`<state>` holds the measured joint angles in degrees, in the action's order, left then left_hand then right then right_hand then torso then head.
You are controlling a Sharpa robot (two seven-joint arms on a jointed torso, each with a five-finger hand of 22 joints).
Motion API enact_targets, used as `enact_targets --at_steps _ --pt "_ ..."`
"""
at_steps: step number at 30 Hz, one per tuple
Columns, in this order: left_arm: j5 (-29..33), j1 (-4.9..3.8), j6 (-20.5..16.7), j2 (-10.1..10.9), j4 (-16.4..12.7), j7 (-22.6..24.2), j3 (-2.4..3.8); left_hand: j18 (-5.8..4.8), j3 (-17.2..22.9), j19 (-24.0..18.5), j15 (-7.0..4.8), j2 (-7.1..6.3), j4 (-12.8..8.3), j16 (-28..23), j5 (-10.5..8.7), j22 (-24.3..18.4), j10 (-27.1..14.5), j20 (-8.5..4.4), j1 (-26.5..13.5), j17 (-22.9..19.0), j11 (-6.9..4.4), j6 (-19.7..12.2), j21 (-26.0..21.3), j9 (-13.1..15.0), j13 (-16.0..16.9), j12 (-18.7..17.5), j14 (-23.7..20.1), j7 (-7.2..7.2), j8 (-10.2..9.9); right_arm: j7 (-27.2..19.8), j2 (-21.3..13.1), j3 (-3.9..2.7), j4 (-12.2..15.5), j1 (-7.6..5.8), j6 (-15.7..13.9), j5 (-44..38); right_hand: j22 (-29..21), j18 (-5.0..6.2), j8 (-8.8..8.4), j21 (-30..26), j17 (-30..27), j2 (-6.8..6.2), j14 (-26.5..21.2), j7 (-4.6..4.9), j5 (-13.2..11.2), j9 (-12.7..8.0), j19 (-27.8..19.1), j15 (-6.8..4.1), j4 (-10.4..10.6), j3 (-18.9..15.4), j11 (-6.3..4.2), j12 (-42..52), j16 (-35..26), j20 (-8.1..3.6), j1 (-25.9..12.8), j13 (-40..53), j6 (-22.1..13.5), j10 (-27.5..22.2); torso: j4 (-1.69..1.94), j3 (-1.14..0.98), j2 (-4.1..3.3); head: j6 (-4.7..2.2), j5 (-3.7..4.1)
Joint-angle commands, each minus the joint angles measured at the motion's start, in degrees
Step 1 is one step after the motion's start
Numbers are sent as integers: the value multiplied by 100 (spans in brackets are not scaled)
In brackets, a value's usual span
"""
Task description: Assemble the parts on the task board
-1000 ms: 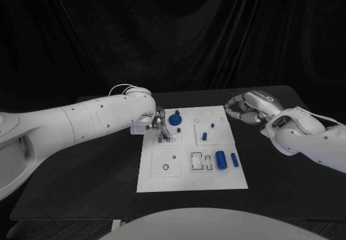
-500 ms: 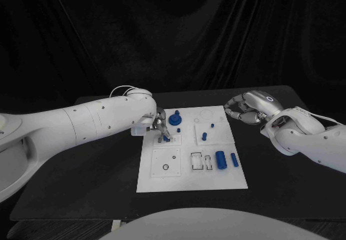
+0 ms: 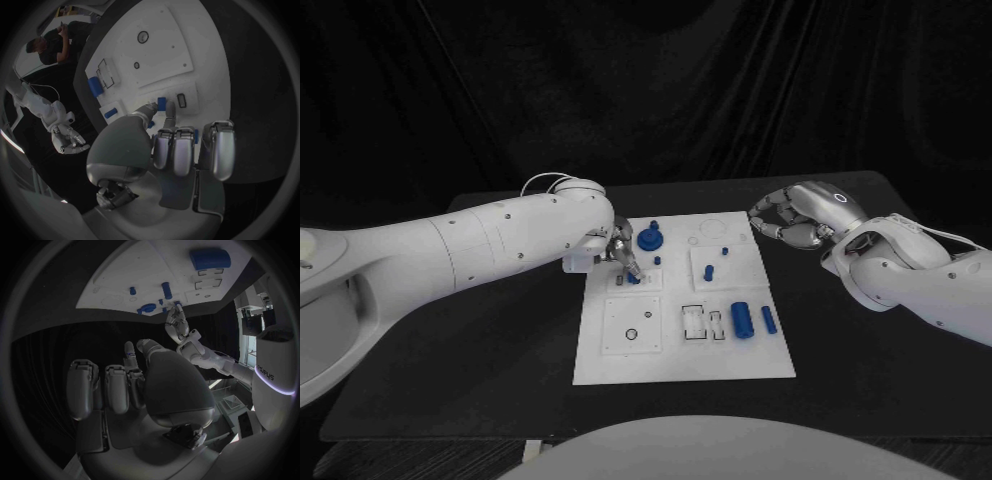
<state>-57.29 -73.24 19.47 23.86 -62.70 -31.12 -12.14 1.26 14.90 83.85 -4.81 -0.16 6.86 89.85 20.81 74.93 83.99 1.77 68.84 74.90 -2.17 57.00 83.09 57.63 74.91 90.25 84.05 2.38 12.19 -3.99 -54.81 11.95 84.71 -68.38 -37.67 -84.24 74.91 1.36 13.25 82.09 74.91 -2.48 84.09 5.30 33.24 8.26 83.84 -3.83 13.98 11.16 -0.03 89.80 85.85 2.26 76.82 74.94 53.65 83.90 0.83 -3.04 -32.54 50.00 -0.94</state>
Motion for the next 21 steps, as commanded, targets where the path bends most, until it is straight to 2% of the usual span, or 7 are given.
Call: enact_targets --at_steps 1,6,21 --pt "31 22 120 -6 5 7 1 62 48 156 21 41 -1 15 26 1257 601 10 42 1510 28 12 -29 -8 1509 -25 595 -21 -34 76 -12 -4 17 13 15 -10 1229 73 -14 -19 600 1 413 22 24 8 265 33 -2 43 43 20 -35 42 51 1506 26 610 1 -1 -1 0 5" --pt "31 33 144 8 -3 -13 1 62 63 157 22 37 -15 15 27 1258 601 11 43 1510 28 14 -29 -15 1509 -25 595 -21 -38 78 -15 -4 16 13 19 -9 1229 73 -14 -19 600 1 413 22 24 8 265 33 -2 43 43 20 -35 42 51 1506 26 610 3 0 2 0 -17" --pt "31 41 135 12 -12 -20 1 64 88 152 23 31 -37 15 27 1255 601 12 44 1510 29 20 -36 -26 1509 -25 595 -20 -43 90 12 -4 2 15 48 -8 1227 75 -14 -27 593 -2 411 25 25 11 263 39 -7 48 49 20 -38 47 50 1506 31 610 8 -2 2 0 -19"
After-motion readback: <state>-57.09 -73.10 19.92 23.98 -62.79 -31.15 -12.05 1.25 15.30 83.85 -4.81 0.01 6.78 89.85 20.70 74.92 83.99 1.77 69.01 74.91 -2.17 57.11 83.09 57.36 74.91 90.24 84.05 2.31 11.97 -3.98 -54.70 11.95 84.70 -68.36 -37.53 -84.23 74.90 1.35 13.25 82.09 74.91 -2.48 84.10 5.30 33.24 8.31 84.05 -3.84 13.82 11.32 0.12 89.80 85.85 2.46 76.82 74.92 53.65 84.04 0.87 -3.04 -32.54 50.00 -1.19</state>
